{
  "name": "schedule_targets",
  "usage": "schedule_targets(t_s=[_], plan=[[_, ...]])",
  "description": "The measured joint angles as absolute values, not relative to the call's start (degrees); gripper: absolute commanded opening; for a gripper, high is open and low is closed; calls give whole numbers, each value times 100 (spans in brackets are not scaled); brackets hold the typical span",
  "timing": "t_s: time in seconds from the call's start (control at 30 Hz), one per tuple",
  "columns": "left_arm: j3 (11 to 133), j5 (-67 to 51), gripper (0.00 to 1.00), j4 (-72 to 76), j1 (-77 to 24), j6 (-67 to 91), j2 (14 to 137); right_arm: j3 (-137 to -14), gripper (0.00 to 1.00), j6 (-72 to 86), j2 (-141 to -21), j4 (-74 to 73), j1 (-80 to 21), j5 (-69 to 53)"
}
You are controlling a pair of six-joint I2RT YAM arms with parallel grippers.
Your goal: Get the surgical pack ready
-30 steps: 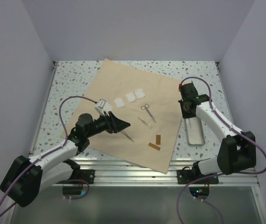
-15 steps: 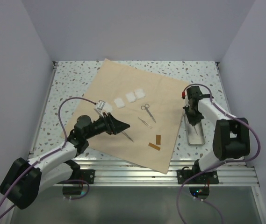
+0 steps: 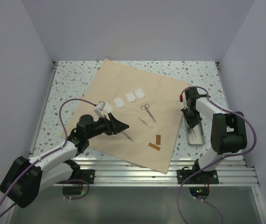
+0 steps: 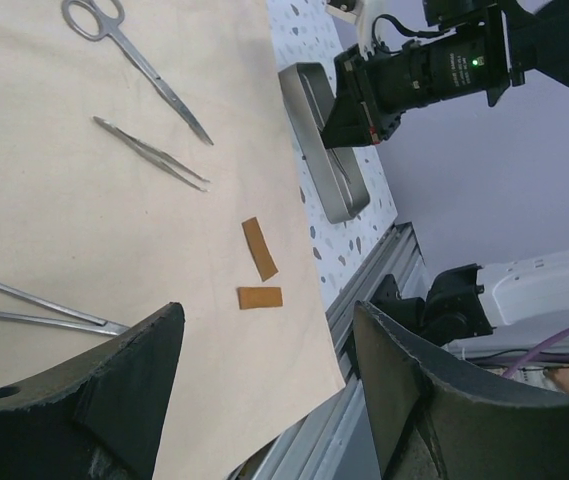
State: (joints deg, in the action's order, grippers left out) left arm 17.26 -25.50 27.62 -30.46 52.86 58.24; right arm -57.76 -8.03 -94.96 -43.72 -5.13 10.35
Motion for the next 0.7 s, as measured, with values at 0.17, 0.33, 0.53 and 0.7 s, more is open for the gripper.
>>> schedule_targets(t_s=[0.17,0.33,0.53,0.7], plan=[[1778,-2351,72,2425,-3046,5286,5789,-5861,15,-801,-9531,-4372,-513,849],[1802,-2265,72,2252,-3046,5282,5774,-5922,21,-790,-9531,-4372,-513,661],[1841,-2209,78,2078,-3046,5271,5769,-5966,47,-617,-9526,-4412,-513,635],[1942,-2021,79,1717,-3046,5260,5734,-5968,51,-421,-9286,-4458,-513,843]])
